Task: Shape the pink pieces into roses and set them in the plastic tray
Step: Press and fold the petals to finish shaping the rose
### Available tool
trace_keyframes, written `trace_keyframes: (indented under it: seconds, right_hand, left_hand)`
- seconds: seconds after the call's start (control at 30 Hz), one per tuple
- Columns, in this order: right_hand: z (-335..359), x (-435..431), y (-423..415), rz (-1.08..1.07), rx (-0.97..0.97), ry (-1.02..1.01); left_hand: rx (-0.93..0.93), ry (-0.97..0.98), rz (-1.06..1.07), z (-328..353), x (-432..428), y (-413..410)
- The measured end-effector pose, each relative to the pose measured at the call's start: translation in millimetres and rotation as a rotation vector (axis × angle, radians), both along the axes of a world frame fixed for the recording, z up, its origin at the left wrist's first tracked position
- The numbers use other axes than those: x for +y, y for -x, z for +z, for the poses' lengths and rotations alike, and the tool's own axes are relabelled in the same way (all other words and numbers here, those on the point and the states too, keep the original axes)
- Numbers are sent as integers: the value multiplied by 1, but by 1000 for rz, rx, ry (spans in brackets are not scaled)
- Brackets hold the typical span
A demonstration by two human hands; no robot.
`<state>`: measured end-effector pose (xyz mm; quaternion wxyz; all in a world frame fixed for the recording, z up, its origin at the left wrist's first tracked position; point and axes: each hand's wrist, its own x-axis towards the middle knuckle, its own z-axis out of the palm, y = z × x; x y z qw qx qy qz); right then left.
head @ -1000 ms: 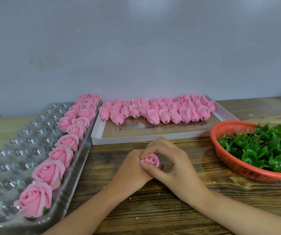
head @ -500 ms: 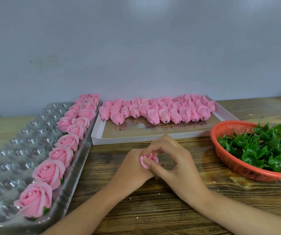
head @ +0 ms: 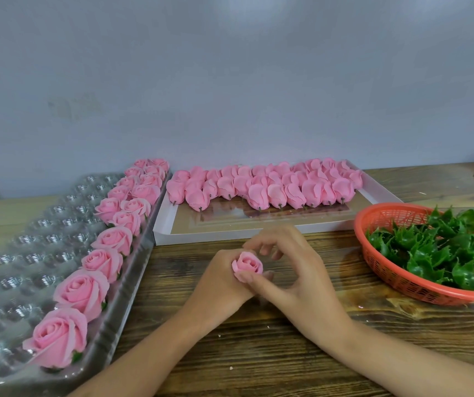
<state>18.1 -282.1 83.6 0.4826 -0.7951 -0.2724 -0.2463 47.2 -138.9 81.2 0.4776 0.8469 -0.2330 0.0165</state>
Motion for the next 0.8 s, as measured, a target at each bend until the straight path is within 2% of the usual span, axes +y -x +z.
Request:
trace_keyframes:
  seconds: [0.2,0.47,0.8]
  right_hand:
    - [-2,0,-2,66,63,-12]
    - [-3,1,-9,288,307,-269]
    - [1,2,-7,433,463,-272]
  left_hand:
    - [-4,-58,-22,1,1,1]
    - [38,-15,-33,5,0,3]
    - [102,11,-172,13,2,9]
